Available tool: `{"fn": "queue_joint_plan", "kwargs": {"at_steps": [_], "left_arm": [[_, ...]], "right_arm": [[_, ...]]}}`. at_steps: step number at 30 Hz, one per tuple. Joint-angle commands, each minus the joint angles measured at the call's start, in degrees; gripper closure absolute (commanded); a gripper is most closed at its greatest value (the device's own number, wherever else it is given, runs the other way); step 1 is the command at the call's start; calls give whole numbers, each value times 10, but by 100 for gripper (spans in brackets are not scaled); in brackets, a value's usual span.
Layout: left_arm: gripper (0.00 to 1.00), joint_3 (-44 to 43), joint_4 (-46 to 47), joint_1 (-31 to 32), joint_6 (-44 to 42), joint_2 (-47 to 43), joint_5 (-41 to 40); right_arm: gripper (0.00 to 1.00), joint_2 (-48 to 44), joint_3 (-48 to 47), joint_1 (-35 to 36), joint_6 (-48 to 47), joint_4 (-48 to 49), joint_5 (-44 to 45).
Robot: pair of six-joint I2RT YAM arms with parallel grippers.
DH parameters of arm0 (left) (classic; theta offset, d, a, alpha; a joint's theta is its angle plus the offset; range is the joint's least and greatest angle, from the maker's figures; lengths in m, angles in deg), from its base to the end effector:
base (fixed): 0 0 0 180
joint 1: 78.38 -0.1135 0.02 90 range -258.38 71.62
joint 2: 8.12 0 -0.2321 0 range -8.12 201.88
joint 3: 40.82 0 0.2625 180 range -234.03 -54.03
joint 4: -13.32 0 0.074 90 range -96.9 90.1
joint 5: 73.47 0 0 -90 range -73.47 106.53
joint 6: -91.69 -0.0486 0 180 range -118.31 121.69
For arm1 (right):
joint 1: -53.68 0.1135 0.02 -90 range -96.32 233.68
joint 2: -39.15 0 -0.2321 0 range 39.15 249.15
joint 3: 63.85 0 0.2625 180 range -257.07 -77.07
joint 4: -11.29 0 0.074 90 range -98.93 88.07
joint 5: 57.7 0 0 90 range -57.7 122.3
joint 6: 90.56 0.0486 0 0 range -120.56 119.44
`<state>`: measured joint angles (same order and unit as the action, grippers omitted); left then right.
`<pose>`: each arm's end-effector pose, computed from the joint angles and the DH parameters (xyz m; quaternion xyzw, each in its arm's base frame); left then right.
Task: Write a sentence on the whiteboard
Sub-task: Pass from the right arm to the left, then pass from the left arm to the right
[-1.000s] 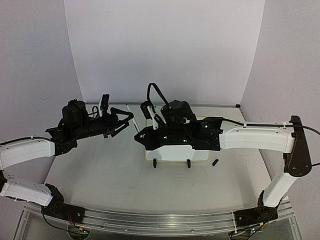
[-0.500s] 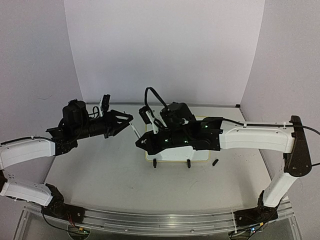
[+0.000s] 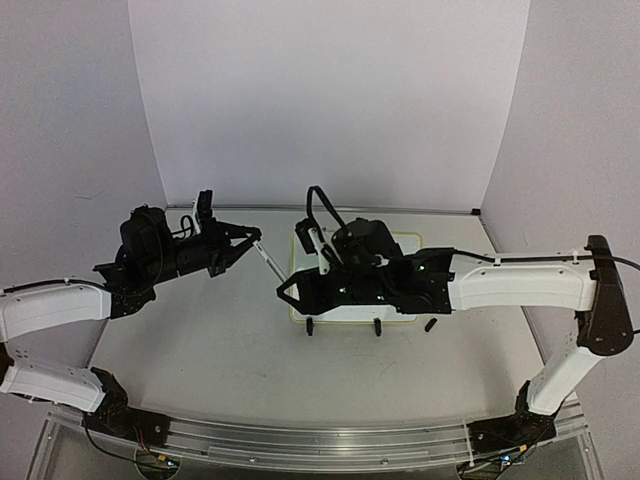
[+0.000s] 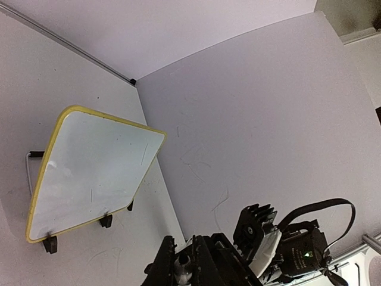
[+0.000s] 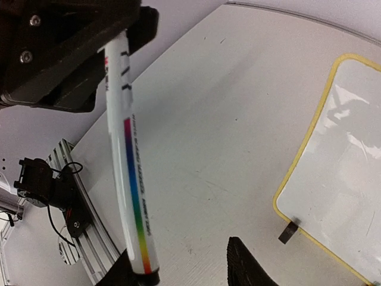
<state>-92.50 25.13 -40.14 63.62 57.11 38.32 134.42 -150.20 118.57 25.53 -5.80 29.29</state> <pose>0.2221 -0.1980 0.2591 -0.0159 0.7168 -0.6115 0.3347 0.1720 0.3730 0.2502 -0.2947 0.7950 0.3933 0.3554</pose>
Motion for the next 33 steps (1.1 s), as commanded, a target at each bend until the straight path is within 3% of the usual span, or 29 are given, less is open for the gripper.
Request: {"fn": "queue_joint_plan", "kwargs": {"at_steps": [1,6,12,19,33], "left_arm": [[100,42,118,-2,69,-29,-61],[100,47,137,-2,77,-44,-79],[100,59,150,-2,78,-57,-95],[100,77,188,-2,88,-53,-98],[100,78,177,-2,70,-62,-100]], "right_arm": [[42,-56,75,1,69,201,35],[26,-28,136,2,142,438,-3],[24,42,116,2,194,579,-23],[29,89,64,2,213,593,-34],[38,110,23,2,211,591,-33]]}}
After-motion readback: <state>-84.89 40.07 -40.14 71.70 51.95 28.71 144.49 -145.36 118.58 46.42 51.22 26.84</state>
